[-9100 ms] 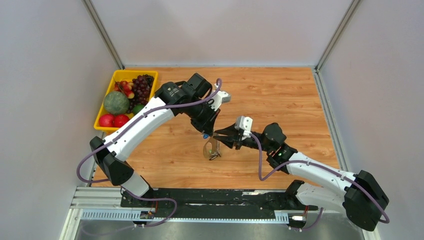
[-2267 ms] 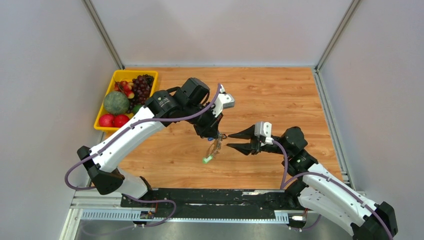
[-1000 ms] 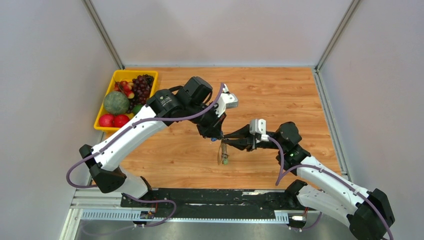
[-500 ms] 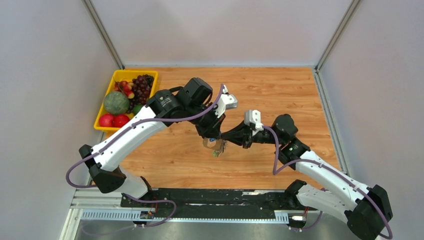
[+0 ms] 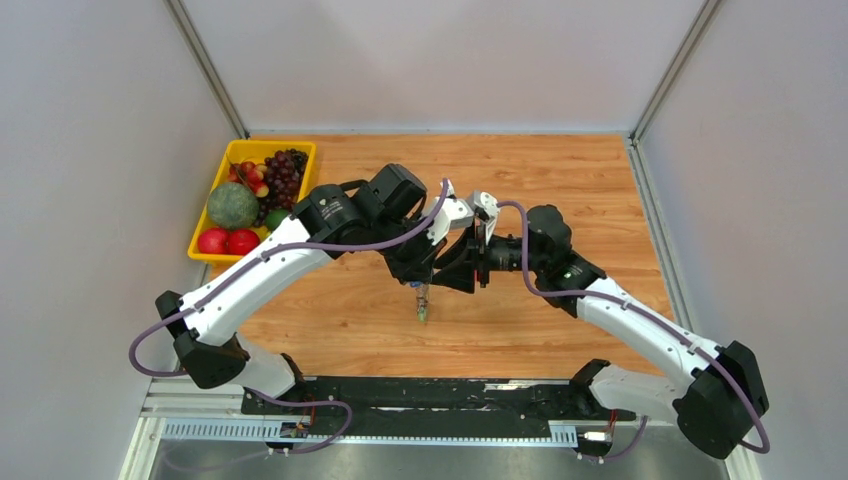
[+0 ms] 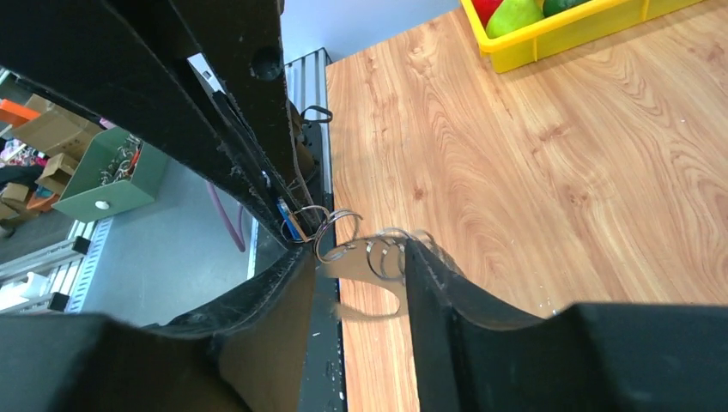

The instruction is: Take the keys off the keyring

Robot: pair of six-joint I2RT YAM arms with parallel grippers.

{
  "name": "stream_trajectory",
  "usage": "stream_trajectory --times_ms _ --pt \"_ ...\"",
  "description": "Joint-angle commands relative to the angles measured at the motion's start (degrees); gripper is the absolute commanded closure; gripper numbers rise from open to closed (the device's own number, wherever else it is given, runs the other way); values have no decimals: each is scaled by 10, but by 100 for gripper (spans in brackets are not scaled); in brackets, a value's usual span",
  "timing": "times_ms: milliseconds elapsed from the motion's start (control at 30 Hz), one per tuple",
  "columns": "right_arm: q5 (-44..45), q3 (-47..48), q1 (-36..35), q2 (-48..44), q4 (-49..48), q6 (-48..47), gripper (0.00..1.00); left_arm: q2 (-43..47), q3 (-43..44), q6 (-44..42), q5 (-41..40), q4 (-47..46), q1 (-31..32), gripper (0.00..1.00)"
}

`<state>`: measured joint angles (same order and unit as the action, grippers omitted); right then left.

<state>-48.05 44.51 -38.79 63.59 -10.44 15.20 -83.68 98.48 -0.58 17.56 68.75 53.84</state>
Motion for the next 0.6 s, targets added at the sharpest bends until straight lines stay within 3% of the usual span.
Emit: stream_trajectory --times_ms 0,233,567 --pt "-14 2 -6 -51 -30 -23 51 25 -1 -8 19 -70 7 100" --pt "8 -85 -6 -165 -57 -173 48 25 1 -7 35 -75 7 100" --pt "15 -124 -8 -217 -75 -259 60 25 6 0 52 -81 7 100"
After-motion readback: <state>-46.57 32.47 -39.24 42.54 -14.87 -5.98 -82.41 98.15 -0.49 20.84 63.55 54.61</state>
